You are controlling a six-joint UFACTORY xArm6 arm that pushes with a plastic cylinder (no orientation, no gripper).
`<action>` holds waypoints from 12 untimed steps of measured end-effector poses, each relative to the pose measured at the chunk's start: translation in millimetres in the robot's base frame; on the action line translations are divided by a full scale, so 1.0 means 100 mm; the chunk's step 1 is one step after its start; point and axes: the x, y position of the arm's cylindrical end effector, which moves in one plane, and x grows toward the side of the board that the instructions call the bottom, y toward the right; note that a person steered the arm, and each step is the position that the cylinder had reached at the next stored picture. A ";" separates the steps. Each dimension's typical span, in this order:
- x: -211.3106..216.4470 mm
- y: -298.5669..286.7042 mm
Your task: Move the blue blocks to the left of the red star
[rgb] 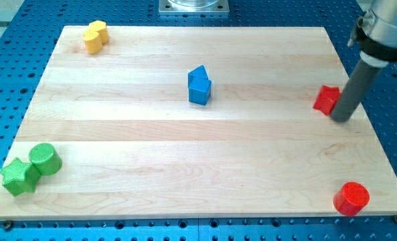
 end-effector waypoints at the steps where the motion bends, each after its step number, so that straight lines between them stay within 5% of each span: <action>1: 0.26 -0.03; 2: 0.78 -0.76; 3: 0.22 -2.42; 4: -0.35 -3.29; 6: -0.58 -1.64; 7: -0.46 -2.53; 8: -0.14 -2.18; 10: -0.21 -0.94; 11: -0.25 -2.15; 12: -0.94 -3.07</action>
